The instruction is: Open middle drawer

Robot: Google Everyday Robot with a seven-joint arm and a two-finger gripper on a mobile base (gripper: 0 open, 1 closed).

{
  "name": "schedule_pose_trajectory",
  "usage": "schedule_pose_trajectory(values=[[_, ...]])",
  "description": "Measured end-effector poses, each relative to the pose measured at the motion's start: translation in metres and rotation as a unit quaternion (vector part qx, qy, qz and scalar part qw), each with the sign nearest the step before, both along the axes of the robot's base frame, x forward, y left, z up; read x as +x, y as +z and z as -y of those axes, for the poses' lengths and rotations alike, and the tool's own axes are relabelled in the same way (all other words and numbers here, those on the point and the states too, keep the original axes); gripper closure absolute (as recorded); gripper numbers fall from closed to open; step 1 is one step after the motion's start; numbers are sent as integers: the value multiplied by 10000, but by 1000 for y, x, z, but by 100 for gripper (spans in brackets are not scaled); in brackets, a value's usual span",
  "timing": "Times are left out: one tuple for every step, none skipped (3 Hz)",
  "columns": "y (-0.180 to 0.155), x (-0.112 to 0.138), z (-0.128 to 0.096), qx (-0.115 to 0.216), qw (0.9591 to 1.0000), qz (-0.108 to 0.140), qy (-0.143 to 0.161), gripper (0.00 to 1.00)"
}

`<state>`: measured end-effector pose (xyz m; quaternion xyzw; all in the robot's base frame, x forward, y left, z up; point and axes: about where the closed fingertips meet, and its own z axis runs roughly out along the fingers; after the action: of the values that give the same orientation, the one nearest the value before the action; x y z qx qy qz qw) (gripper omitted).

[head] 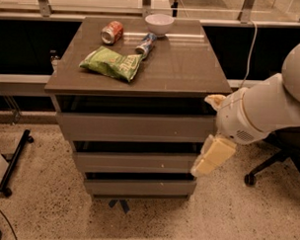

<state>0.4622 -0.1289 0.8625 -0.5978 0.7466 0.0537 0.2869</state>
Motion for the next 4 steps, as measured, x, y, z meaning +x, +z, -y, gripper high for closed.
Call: schedule_pose_trajectory(values=[[-21, 5, -19, 475, 9988, 63, 47, 0], [-40, 12, -33, 871, 9961, 127, 56, 0], [-59, 20, -46, 1216, 9925, 97, 60, 0], [-62, 22, -48, 1274, 9918, 89, 59, 0]])
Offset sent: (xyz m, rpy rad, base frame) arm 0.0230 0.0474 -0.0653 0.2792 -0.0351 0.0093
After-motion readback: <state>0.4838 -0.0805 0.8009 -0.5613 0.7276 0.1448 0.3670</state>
